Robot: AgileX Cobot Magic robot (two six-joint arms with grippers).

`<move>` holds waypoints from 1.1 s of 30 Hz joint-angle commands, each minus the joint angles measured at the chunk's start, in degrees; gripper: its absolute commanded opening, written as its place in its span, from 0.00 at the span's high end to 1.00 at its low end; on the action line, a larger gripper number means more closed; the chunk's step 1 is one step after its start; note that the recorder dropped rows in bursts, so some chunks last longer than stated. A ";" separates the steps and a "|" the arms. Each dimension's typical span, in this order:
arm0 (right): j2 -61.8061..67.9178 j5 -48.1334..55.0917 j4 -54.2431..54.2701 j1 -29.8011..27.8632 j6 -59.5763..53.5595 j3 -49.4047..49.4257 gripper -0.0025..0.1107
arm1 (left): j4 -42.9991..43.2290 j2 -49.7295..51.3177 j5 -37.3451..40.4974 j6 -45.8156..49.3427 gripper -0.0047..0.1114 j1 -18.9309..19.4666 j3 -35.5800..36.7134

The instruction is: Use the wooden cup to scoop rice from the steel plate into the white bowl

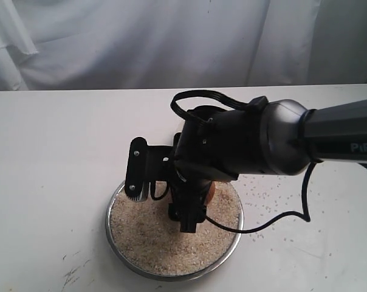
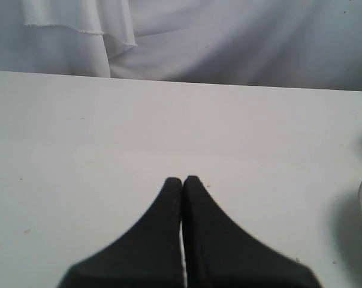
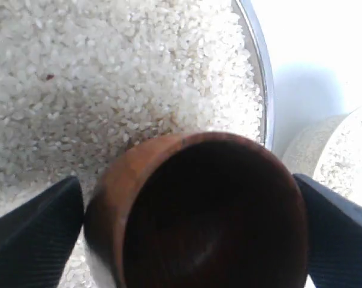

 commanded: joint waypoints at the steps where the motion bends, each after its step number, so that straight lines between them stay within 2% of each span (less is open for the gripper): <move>1: -0.70 -0.96 -1.30 -0.03 1.50 -0.24 0.24 | 0.06 -0.24 -0.76 0.03 0.96 -0.15 0.28; 14: -6.04 -3.09 -1.23 0.40 1.50 -0.24 0.24 | 0.06 -0.24 -0.76 0.03 0.96 -0.15 0.28; 18: -8.04 -2.87 -1.23 0.65 4.66 -0.24 0.25 | 0.06 -0.24 -0.76 0.03 0.96 -0.15 0.28; 24: -13.71 -3.00 1.00 0.65 7.83 -0.24 0.34 | 0.06 -0.24 -0.76 0.03 0.96 -0.15 0.28; 26: -15.86 -3.00 1.31 0.65 9.33 -0.24 0.40 | 0.06 -0.24 -0.76 0.03 0.96 -0.15 0.28; 29: -17.56 -1.72 1.77 -0.36 12.66 -0.24 0.56 | 0.06 -0.24 -0.76 0.03 0.96 -0.15 0.28; 30: -17.80 0.37 2.22 -1.74 15.87 -0.24 0.71 | 0.06 -0.24 -0.76 0.03 0.96 -0.15 0.28; 31: -17.80 1.39 2.22 -2.36 17.03 -0.24 0.78 | 0.06 -0.24 -0.76 0.03 0.96 -0.15 0.28; 32: -17.80 1.75 2.22 -3.93 18.26 1.23 0.93 | 0.06 -0.24 -0.76 0.03 0.96 -0.15 0.28; 33: -17.80 1.53 2.33 -4.47 18.44 2.04 0.98 | 0.06 -0.24 -0.76 0.03 0.96 -0.15 0.28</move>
